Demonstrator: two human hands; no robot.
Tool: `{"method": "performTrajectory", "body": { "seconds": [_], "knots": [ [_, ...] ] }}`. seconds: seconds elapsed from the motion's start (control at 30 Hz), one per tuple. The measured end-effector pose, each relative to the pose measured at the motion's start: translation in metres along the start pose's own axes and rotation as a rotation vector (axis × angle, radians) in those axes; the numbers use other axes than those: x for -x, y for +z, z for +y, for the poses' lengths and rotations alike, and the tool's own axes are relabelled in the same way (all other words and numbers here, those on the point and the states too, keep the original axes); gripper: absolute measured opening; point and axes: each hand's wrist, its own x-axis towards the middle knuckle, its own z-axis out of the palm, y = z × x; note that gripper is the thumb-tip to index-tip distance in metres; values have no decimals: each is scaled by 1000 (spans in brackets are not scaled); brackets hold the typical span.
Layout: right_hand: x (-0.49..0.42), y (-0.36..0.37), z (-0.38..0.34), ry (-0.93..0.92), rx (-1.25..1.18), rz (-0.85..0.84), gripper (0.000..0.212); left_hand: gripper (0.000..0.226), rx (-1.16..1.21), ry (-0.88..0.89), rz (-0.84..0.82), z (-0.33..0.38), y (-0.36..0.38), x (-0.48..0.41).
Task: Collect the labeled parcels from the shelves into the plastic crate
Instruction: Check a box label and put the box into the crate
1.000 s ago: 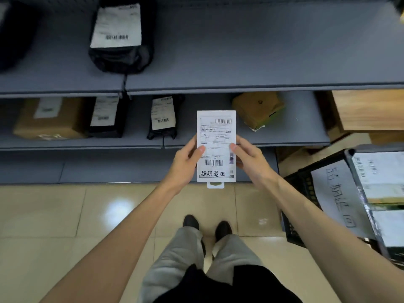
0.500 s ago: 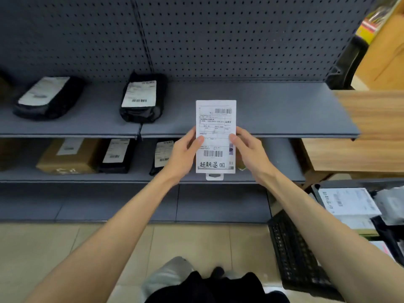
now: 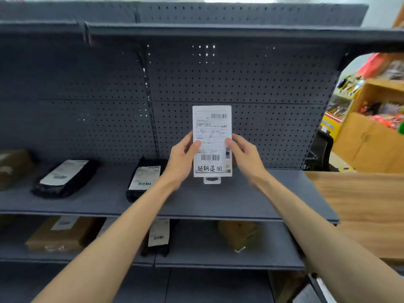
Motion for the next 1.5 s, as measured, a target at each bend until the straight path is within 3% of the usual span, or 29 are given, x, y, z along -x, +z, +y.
{"method": "performTrajectory", "body": {
  "seconds": [0.23,0.57,1.07,1.27,1.33,1.5],
  "knots": [
    [-23,-11,-31,-67,12,24,21,40,5,53,13,32,2,-22],
    [-30,-23,-38,-147,-48,35,27,42,-9,84,-3,49,12,-32],
    [-37,-35,-40,-88,97,-6,35,36,72,53,39,38,13,-35],
    [-41,-67,-34,-9,288,52,45,39,133,34,-4,32,28,-50],
    [-44,-87,-25,30,458,91,51,39,155,32,-44,30,39,-58],
    [-30,-152,-11,152,909,135,39,37,205,15,-187,27,89,-84]
  ]
}}
